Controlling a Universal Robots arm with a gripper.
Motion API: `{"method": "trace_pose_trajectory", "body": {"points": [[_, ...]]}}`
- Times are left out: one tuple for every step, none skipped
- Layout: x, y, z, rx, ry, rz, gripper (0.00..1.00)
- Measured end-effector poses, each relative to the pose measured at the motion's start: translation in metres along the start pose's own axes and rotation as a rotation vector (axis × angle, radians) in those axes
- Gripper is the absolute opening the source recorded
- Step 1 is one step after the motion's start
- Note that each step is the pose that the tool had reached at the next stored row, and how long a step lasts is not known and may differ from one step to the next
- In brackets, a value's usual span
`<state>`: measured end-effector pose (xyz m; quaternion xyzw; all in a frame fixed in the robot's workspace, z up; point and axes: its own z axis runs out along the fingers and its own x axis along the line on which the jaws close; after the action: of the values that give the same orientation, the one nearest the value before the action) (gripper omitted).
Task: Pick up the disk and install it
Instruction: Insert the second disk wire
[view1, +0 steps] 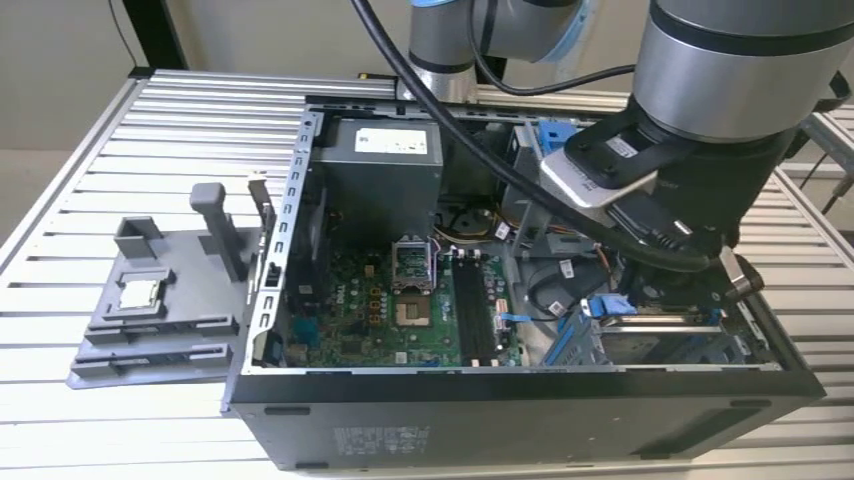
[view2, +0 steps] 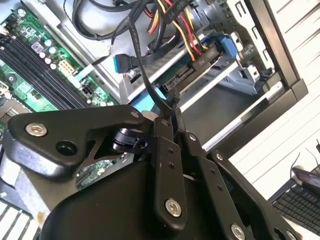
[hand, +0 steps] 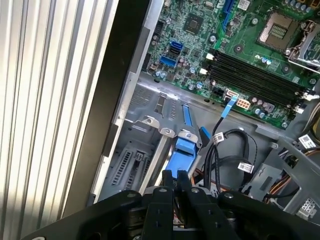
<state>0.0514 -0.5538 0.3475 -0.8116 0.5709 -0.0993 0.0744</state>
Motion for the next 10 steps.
{"method": "trace_pose_trajectory", "body": {"points": [[0.0010, 0.0004, 0.0000, -0.0010, 0.0014, 0.006, 0.00], [0.0020, 0.0008, 0.0001, -0.0020, 0.0028, 0.013, 0.00], [0.0028, 0.0011, 0.0002, -0.0028, 0.0044, 0.020, 0.00], [0.0033, 0.0014, 0.0004, -0.0035, 0.0065, 0.029, 0.00], [0.0037, 0.0016, 0.0009, -0.0041, 0.0087, 0.039, 0.00], [0.0039, 0.0018, 0.0012, -0.0051, 0.0114, 0.050, 0.00], [0.0040, 0.0019, 0.0017, -0.0062, 0.0150, 0.063, 0.00], [0.0039, 0.0020, 0.0025, -0.0075, 0.0188, 0.079, 0.00], [0.0039, 0.0022, 0.0032, -0.0087, 0.0224, 0.096, 0.00], [0.0038, 0.0023, 0.0037, -0.0094, 0.0244, 0.111, 0.00]]}}
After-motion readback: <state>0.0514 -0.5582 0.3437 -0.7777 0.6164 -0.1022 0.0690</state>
